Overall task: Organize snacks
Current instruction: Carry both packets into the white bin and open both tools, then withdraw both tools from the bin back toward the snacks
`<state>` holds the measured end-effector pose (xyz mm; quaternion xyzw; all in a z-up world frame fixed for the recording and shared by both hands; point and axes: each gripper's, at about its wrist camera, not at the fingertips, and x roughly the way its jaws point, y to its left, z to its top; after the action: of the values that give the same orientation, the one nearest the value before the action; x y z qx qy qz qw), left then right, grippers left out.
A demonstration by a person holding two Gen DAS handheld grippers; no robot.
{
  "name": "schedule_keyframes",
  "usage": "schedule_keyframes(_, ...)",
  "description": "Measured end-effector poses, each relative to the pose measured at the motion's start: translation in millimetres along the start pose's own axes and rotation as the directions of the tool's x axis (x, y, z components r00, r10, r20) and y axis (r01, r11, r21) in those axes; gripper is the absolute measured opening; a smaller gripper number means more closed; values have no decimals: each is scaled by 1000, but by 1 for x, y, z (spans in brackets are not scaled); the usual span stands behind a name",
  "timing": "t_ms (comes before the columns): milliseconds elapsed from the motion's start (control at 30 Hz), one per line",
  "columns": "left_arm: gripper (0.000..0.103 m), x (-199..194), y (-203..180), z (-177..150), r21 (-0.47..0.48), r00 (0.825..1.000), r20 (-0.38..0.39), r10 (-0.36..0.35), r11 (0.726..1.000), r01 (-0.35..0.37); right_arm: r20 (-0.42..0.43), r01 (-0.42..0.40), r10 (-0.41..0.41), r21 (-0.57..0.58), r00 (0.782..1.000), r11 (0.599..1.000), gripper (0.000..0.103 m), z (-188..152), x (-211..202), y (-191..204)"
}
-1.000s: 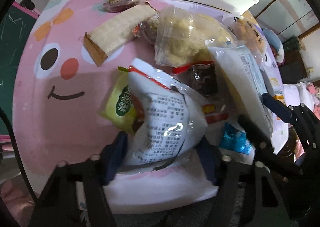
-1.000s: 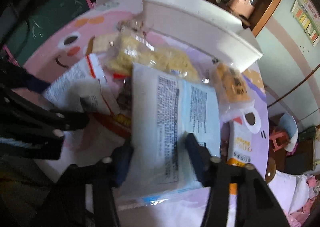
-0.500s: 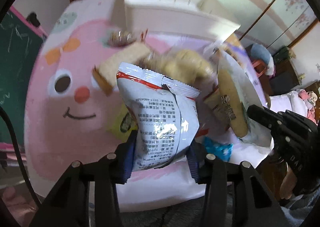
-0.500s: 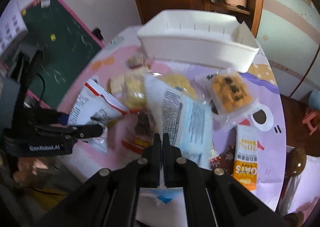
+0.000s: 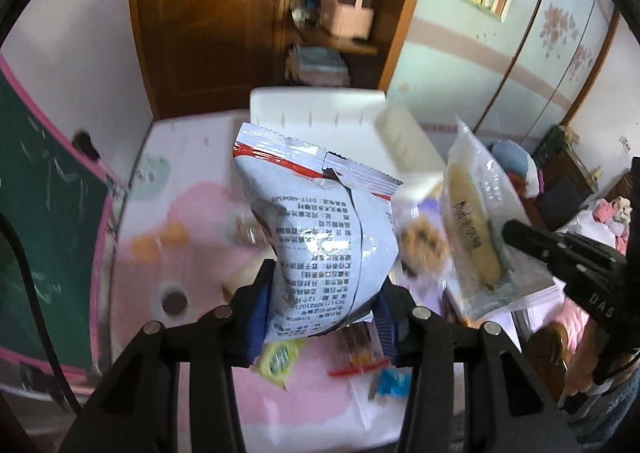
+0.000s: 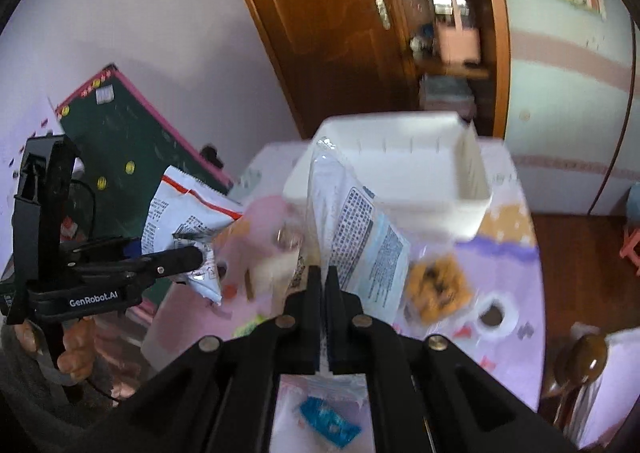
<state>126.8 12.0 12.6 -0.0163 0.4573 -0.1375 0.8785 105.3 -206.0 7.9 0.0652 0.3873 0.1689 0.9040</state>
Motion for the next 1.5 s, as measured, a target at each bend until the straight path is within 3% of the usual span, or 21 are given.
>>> schedule_keyframes(200, 44, -13, -5, 62, 39, 990, 119, 71, 996, -76, 118, 61, -61, 3, 991, 998, 1, 65, -6, -7)
schedule_keyframes(400, 44, 15, 0, 129, 11, 971, 213, 109, 993, -114, 164, 107, -114, 51, 980, 993, 1, 120, 25, -28)
schedule_keyframes(500, 44, 45, 8, 154, -5, 971, 215, 106, 994, -107, 149, 137, -147, 71, 978, 988, 1, 136, 52, -39)
schedule_keyframes(633, 44, 97, 8, 171, 2, 978, 150, 148, 989, -150, 115, 173, -180, 74, 977, 982, 1, 145, 87, -52)
schedule_keyframes(933, 47, 186, 1, 180, 43, 990, 22, 141, 989, -142, 7, 224, -226, 115, 974, 968, 2, 141, 156, -79)
schedule_keyframes(967, 52, 190, 1, 179, 39, 989, 10, 147, 988, -147, -9, 228, -228, 117, 974, 967, 3, 140, 161, -82)
schedule_keyframes(1033, 90, 196, 2, 178, 31, 987, -11, 162, 986, -162, -46, 243, -239, 110, 970, 964, 7, 138, 171, -85)
schedule_keyframes(1067, 94, 196, 2, 176, 26, 986, -8, 165, 986, -164, -43, 250, -247, 101, 968, 963, 7, 138, 172, -84)
schedule_keyframes(1100, 94, 194, 3, 175, 25, 987, 0, 159, 987, -159, -35, 257, -255, 92, 966, 962, 10, 137, 171, -84)
schedule_keyframes(1167, 94, 191, 2, 173, 35, 990, -4, 140, 990, -139, -19, 253, -252, 95, 967, 963, 25, 135, 166, -83)
schedule_keyframes(1233, 94, 187, 1, 170, 50, 991, -12, 137, 989, -136, 6, 253, -255, 108, 967, 961, 51, 134, 157, -80)
schedule_keyframes(1500, 94, 128, -8, 150, 70, 975, 194, 105, 990, -121, 129, 260, -273, 109, 953, 959, 54, 138, 120, -67)
